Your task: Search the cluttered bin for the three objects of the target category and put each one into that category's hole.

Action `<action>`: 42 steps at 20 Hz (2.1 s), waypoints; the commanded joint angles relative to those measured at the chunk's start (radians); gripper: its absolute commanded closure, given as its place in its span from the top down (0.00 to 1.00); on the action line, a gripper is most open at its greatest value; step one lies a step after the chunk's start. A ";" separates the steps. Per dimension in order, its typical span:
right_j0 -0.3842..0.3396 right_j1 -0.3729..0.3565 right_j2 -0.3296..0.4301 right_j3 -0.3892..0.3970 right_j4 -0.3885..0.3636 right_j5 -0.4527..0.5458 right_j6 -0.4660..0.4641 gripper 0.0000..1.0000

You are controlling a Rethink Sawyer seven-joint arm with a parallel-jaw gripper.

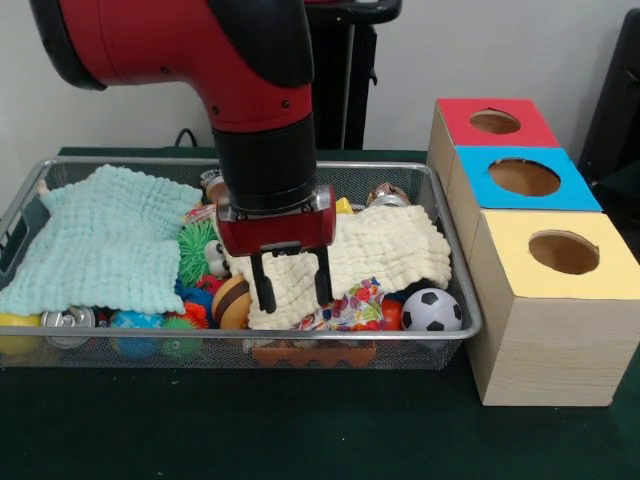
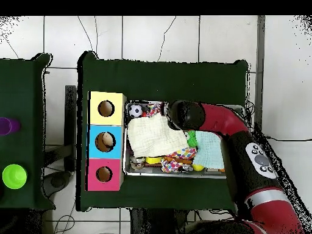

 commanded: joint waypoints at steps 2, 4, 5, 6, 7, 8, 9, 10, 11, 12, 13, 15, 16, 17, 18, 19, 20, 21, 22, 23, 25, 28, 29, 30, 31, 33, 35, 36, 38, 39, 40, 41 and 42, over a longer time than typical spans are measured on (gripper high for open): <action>-0.047 0.061 0.098 -0.013 -0.072 0.066 -0.184 1.00; -0.055 0.073 0.111 -0.041 -0.079 0.103 -0.217 1.00; -0.061 0.078 0.118 -0.051 -0.081 0.122 -0.233 1.00; -0.068 0.083 0.126 -0.060 -0.086 0.135 -0.248 1.00; -0.074 0.088 0.133 -0.067 -0.088 0.148 -0.260 1.00; -0.076 0.090 0.136 -0.068 -0.091 0.151 -0.260 1.00; -0.078 0.091 0.139 -0.069 -0.095 0.153 -0.261 1.00; -0.080 0.093 0.142 -0.069 -0.098 0.156 -0.262 1.00; -0.082 0.095 0.145 -0.070 -0.101 0.159 -0.263 1.00; -0.084 0.096 0.148 -0.071 -0.104 0.162 -0.264 1.00; -0.088 0.101 0.154 -0.075 -0.115 0.162 -0.283 1.00; -0.091 0.109 0.156 -0.084 -0.125 0.165 -0.293 1.00; -0.094 0.113 0.158 -0.087 -0.130 0.169 -0.299 1.00; -0.098 0.113 0.160 -0.090 -0.137 0.172 -0.303 1.00; -0.103 0.115 0.164 -0.093 -0.143 0.177 -0.310 1.00; -0.106 0.115 0.168 -0.095 -0.147 0.186 -0.313 1.00; -0.110 0.117 0.174 -0.096 -0.153 0.192 -0.320 1.00; -0.112 0.118 0.178 -0.099 -0.156 0.204 -0.323 1.00; -0.115 0.119 0.183 -0.100 -0.161 0.212 -0.330 1.00; -0.116 0.121 0.186 -0.102 -0.166 0.217 -0.334 1.00; -0.120 0.127 0.192 -0.104 -0.177 0.218 -0.336 1.00; -0.125 0.132 0.203 -0.104 -0.189 0.219 -0.331 1.00; -0.126 0.131 0.206 -0.104 -0.192 0.221 -0.328 1.00; -0.127 0.131 0.210 -0.104 -0.196 0.223 -0.326 1.00; -0.127 0.130 0.214 -0.106 -0.198 0.229 -0.324 1.00; -0.129 0.131 0.220 -0.109 -0.204 0.236 -0.321 1.00; -0.130 0.139 0.227 -0.117 -0.210 0.245 -0.324 1.00; -0.130 0.144 0.230 -0.123 -0.212 0.250 -0.326 1.00; -0.132 0.153 0.235 -0.129 -0.217 0.261 -0.339 1.00; -0.134 0.155 0.239 -0.131 -0.219 0.265 -0.345 1.00; -0.137 0.159 0.242 -0.130 -0.219 0.267 -0.350 1.00; -0.137 0.159 0.244 -0.128 -0.221 0.267 -0.349 1.00; -0.138 0.158 0.245 -0.125 -0.223 0.268 -0.348 1.00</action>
